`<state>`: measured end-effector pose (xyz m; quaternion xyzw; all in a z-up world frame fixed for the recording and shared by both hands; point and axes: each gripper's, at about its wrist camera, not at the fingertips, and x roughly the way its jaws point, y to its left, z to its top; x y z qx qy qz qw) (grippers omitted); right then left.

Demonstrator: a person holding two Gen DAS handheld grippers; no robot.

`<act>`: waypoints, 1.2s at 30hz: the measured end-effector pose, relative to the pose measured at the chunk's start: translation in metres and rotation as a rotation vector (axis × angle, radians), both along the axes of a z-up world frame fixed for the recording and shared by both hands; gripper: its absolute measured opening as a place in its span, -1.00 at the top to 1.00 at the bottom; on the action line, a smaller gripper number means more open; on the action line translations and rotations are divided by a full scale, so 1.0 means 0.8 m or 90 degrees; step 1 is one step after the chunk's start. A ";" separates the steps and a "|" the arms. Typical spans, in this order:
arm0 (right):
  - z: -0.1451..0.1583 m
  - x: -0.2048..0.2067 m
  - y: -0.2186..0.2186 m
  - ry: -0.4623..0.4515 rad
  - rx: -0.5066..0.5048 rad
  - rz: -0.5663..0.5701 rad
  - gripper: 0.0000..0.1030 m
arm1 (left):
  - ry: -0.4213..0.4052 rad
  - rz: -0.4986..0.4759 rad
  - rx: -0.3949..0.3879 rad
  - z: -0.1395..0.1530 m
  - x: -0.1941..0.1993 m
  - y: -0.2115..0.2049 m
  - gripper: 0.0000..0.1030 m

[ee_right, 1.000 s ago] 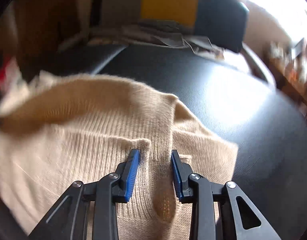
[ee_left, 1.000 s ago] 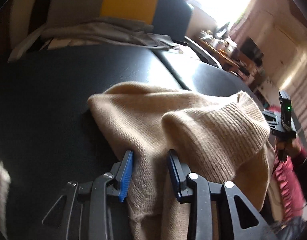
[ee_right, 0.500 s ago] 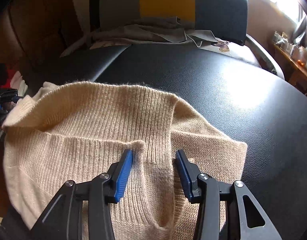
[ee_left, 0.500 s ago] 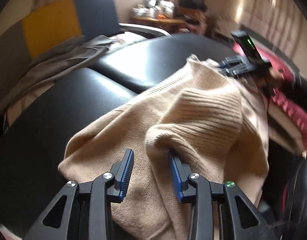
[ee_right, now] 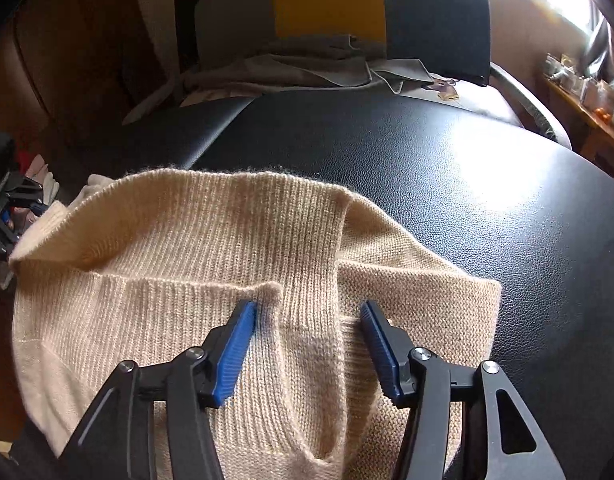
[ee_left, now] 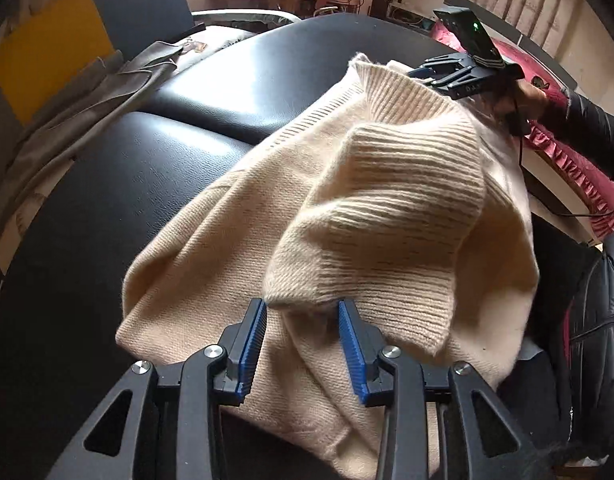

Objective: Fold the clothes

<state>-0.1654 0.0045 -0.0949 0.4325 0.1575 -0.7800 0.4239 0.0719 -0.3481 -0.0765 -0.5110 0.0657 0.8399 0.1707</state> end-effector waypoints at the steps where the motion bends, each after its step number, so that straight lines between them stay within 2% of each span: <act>1: -0.001 0.000 -0.001 0.000 -0.001 0.000 -0.17 | 0.017 0.010 0.014 0.005 -0.004 -0.003 0.28; 4: -0.002 0.002 -0.003 0.000 -0.002 -0.003 -0.24 | 0.066 0.039 0.080 0.013 -0.018 -0.010 0.29; 8: -0.003 0.007 -0.003 0.007 -0.002 -0.007 -0.24 | 0.057 0.119 0.167 -0.001 -0.036 -0.017 1.00; 13: -0.004 0.014 0.001 0.018 -0.012 -0.012 -0.24 | 0.079 0.258 0.370 -0.020 -0.016 -0.065 1.00; 15: -0.002 0.019 0.001 0.026 -0.008 -0.013 -0.22 | 0.076 0.289 0.377 -0.023 -0.005 -0.075 1.00; 16: 0.001 0.022 0.002 0.021 -0.008 -0.014 -0.22 | 0.068 0.298 0.376 -0.024 -0.001 -0.078 0.98; 17: 0.005 0.019 0.005 0.002 -0.021 -0.015 -0.22 | 0.063 0.288 0.392 -0.022 0.004 -0.080 0.75; 19: 0.012 0.010 0.016 -0.050 -0.076 -0.026 -0.37 | 0.067 0.303 0.391 -0.017 0.015 -0.087 0.45; 21: 0.014 -0.001 0.022 -0.081 -0.110 -0.038 -0.43 | 0.054 0.329 0.392 -0.017 0.022 -0.094 0.36; 23: 0.010 -0.012 0.022 -0.107 -0.139 -0.047 -0.43 | 0.050 0.360 0.400 -0.021 0.028 -0.101 0.14; 25: 0.002 -0.024 0.015 -0.143 -0.168 -0.049 -0.43 | 0.036 0.379 0.418 -0.031 0.025 -0.101 0.07; 27: -0.004 -0.028 -0.001 -0.142 -0.155 -0.047 -0.43 | 0.020 0.397 0.436 -0.041 0.022 -0.100 0.05; 28: -0.005 -0.027 -0.009 -0.135 -0.144 -0.045 -0.39 | 0.014 0.396 0.420 -0.042 0.018 -0.092 0.05; 30: -0.003 -0.021 -0.025 -0.101 -0.100 -0.043 0.35 | 0.003 0.388 0.373 -0.044 0.008 -0.073 0.10; 31: 0.005 -0.008 -0.031 -0.059 -0.067 -0.033 0.77 | -0.002 0.384 0.350 -0.044 0.004 -0.063 0.28; 32: 0.013 0.005 -0.038 -0.017 -0.034 -0.022 0.78 | -0.004 0.373 0.321 -0.042 0.001 -0.050 0.73; 33: 0.021 0.019 -0.044 0.024 -0.002 -0.011 0.79 | -0.006 0.360 0.310 -0.038 0.001 -0.040 0.85; 36: 0.045 0.052 -0.051 0.135 0.060 0.028 0.85 | 0.036 0.326 0.339 -0.008 0.019 -0.019 0.85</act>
